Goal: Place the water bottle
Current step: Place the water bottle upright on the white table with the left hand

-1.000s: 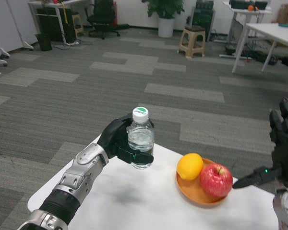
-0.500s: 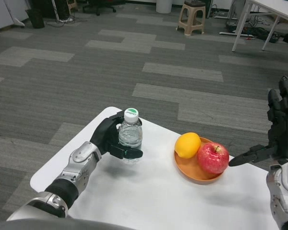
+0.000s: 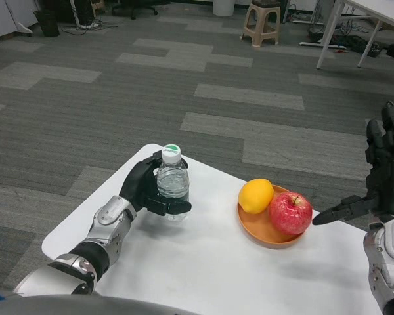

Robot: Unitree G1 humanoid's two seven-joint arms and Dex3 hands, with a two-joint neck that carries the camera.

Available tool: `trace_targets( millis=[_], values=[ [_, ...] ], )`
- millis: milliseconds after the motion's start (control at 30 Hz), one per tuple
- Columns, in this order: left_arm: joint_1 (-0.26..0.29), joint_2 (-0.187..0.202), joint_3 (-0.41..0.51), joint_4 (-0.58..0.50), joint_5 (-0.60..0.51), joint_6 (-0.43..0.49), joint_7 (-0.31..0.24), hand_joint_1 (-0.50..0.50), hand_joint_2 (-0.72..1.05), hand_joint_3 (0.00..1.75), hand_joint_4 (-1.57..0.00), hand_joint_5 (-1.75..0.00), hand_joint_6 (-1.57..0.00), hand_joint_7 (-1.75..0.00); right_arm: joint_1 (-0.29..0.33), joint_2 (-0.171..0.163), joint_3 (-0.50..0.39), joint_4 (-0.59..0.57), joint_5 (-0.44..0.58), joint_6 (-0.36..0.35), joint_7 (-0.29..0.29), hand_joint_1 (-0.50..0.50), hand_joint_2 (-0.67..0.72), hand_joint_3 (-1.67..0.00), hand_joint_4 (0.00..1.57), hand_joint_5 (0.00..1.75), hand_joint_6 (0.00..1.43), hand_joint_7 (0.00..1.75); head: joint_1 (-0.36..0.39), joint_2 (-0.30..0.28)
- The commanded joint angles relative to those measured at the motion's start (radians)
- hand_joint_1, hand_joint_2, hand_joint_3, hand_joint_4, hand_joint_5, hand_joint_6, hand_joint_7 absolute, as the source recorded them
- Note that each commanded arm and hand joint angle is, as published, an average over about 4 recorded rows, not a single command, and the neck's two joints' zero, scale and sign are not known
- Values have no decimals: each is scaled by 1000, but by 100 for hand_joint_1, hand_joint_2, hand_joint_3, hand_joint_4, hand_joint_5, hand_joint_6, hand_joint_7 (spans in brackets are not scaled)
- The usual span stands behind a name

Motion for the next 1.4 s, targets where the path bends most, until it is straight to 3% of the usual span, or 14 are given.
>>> trace_targets(
  millis=[33, 267, 400, 567, 667, 833, 967, 1100, 1400],
  values=[
    [26, 8, -6, 40, -1, 18, 7, 50, 25, 61, -97, -175, -115, -140, -9, 5, -3, 4, 8, -7, 1, -25, 47, 0, 0, 0, 0, 7, 6, 0],
    [27, 10, -9, 44, -1, 18, 7, 50, 25, 55, -90, -175, -111, -140, -10, 9, -1, 4, 8, -7, 1, -25, 47, 0, 0, 0, 0, 7, 13, -8],
    [29, 10, -16, 47, 0, 20, 7, 50, 25, 52, -86, -175, -109, -150, -10, 10, 0, 2, 8, -7, 1, -25, 47, 0, 0, 0, 0, 7, 15, -7],
    [36, 11, -22, 44, 0, 19, 7, 50, 25, 57, -83, -175, -95, -159, -10, 11, -1, -2, 8, -7, 1, -25, 47, -4, 0, 0, 0, 7, 20, -3],
    [39, 12, -24, 43, 0, 19, 7, 50, 18, 61, -78, -175, -84, -166, -10, 12, 0, -3, 8, -7, 1, -25, 47, 0, 0, 0, 0, 7, 22, -2],
    [47, 12, -23, 42, -1, 19, 7, 50, -8, 59, -72, -175, -76, -168, -9, 12, 0, -8, 8, -7, 1, -25, 47, 0, 0, 0, 0, 7, 27, 0],
    [51, 12, -23, 41, -1, 19, 7, 46, -33, 26, -67, -175, -73, -168, -6, 12, 0, -11, 8, -7, 1, -25, 47, 0, 0, 0, 0, 7, 28, 3],
    [55, 12, -23, 40, -1, 19, 7, 43, -61, 11, -65, -175, -71, -168, -2, 12, -1, -16, 7, -7, 1, -25, 47, 0, 0, 0, 0, 7, 32, 5],
    [60, 12, -25, 37, -1, 19, 7, 46, -64, 9, -65, -175, -71, -168, 5, 11, -2, -26, 8, -7, 1, -25, 47, 0, 0, 0, 0, 7, 35, 8]
  ],
)
